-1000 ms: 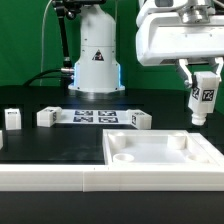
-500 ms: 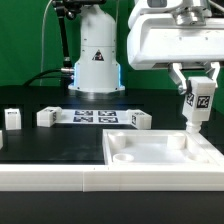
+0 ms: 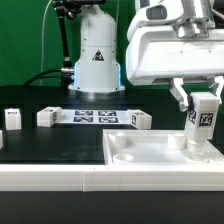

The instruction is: Assemble one leg

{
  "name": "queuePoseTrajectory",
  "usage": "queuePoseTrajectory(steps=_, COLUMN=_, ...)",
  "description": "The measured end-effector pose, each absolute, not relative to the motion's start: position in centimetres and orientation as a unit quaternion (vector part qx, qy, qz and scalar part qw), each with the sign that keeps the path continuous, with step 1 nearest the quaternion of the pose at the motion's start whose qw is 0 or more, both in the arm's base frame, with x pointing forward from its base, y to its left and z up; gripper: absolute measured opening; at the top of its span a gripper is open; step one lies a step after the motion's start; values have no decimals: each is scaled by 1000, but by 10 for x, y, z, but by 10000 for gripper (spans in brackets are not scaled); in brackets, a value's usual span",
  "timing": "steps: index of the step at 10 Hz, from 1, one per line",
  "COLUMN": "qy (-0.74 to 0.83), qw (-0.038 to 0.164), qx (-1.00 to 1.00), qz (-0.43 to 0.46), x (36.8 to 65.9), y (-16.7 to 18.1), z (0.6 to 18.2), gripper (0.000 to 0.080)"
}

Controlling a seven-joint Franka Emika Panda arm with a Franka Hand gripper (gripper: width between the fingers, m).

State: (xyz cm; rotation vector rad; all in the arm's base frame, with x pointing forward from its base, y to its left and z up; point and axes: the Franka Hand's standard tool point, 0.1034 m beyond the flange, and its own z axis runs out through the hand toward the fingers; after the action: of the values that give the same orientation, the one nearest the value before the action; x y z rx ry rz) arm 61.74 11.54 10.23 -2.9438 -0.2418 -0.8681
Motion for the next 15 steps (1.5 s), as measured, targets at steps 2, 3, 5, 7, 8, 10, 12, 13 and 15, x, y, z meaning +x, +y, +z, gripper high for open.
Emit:
queuePoseTrajectory(steps=2, qy=-78, qw=31, qx=-956, qz=-282, x=615, y=116, z=95, gripper=292)
queuePoseTrajectory(steps=3, qy=-77, qw=29, qx=-953, qz=-291, x=617, y=116, z=94, gripper=292)
queuePoseTrajectory(steps=5, qy=-77, qw=28, qx=-953, qz=-292, x=616, y=115, z=89, gripper=292)
queuePoseTrajectory(steps=7, qy=-76, qw=27, qx=-953, qz=-293, x=615, y=114, z=84, gripper=292)
queuePoseTrajectory(steps=8, qy=-76, qw=26, qx=-951, qz=-297, x=615, y=114, z=83, gripper=292)
queuePoseTrajectory(steps=10, qy=-76, qw=26, qx=-950, qz=-301, x=615, y=115, z=83, gripper=292)
queuePoseTrajectory(steps=12, qy=-76, qw=26, qx=-952, qz=-296, x=615, y=115, z=81, gripper=292)
queuePoseTrajectory(steps=13, qy=-76, qw=26, qx=-952, qz=-296, x=615, y=115, z=81, gripper=446)
queuePoseTrajectory(steps=15, qy=-76, qw=26, qx=-952, qz=-296, x=614, y=115, z=81, gripper=633)
